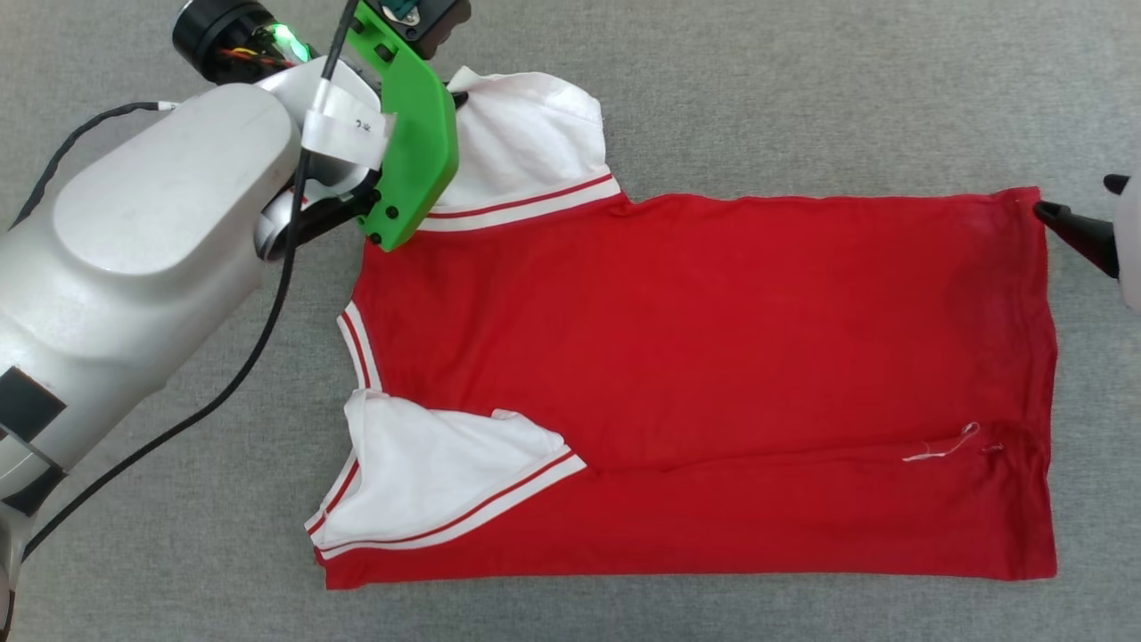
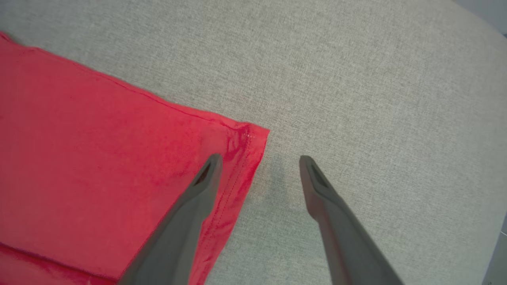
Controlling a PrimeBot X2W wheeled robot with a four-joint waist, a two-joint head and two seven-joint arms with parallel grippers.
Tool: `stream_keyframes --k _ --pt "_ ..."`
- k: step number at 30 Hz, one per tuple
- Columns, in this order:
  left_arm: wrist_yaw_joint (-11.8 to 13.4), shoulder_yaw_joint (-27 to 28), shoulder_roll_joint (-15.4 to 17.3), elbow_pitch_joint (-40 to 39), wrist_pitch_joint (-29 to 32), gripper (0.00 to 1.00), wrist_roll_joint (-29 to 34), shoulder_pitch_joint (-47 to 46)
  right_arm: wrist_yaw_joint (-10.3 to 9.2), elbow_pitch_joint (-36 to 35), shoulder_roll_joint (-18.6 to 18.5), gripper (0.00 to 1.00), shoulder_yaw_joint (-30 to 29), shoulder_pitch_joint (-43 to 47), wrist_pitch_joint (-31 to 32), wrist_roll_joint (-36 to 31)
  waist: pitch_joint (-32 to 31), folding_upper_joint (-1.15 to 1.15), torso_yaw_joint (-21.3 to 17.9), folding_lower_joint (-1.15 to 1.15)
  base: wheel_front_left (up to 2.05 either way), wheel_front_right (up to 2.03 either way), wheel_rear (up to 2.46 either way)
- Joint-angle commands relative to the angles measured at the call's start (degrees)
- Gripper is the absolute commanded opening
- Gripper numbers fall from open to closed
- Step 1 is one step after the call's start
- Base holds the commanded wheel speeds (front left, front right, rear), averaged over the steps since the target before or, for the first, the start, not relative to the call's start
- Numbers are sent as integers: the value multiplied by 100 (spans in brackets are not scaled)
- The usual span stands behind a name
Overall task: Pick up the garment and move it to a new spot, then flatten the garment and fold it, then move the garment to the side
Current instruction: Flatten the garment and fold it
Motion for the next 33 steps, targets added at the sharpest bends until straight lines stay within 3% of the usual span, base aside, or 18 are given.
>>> stream_keyframes --k 1,15,16,17,33 --pt "-16 9 -35 -42 -42 0 50 48 -5 117 44 100 126 -152 49 -1 113 0 88 0 0 0 0" --pt "-16 9 -119 -190 -187 0 181 -19 -5 1953 724 100 1152 -512 -146 8 339 0 221 0 0 0 0" --pt "-16 9 -113 -189 -196 0 185 -4 -5 1991 740 25 1234 -502 -183 61 332 0 219 0 0 0 0" --pt "-16 9 -106 -186 -204 0 188 9 -5 2012 742 0 1286 -506 -236 99 322 0 212 0 0 0 0" --pt "-16 9 181 -26 -791 0 64 910 -5 1533 186 0 1967 -284 -2433 399 -669 0 77 0 0 0 0"
